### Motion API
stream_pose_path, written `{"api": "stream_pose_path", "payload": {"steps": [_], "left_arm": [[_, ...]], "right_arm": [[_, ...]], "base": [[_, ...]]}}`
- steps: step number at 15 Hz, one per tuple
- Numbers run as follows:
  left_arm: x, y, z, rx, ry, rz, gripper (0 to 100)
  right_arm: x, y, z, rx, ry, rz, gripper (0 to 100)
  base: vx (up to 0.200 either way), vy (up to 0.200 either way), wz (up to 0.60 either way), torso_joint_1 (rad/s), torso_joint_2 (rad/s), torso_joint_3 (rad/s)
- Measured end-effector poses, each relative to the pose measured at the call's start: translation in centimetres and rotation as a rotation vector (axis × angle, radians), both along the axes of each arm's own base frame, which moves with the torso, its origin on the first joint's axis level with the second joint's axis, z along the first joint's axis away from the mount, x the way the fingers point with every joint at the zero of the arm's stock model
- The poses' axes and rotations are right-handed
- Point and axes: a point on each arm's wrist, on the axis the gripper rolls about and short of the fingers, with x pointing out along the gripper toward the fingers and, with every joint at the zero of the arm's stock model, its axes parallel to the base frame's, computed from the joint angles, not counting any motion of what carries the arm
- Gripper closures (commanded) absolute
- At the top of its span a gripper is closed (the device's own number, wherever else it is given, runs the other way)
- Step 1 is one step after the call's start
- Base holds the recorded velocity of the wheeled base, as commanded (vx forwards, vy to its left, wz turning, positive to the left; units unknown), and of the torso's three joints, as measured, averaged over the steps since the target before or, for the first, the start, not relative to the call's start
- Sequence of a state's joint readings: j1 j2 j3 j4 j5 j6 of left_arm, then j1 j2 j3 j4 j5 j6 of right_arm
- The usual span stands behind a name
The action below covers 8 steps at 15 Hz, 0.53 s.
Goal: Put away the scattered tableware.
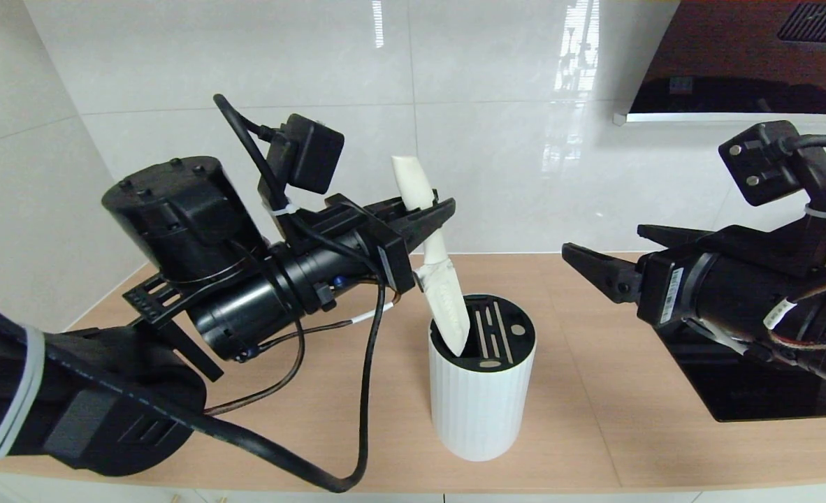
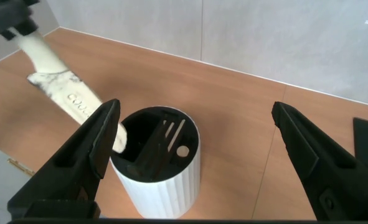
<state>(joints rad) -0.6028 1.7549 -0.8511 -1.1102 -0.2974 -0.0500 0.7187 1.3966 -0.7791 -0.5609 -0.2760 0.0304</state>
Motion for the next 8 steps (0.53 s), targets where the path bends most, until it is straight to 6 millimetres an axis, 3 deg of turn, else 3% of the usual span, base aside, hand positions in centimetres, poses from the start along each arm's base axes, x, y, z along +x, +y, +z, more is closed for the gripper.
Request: {"api": "stream_pose_path", "payload": {"steps": [8], "left_arm": [[1.3, -1.1, -2.2, 0.009, 0.025, 0.027, 100]], "right_arm": [[0.0, 0.1, -0.1, -0.002, 0.002, 0.003, 0]], "base": [[0.000, 0.000, 0.00, 0.000, 0.00, 0.000]]}}
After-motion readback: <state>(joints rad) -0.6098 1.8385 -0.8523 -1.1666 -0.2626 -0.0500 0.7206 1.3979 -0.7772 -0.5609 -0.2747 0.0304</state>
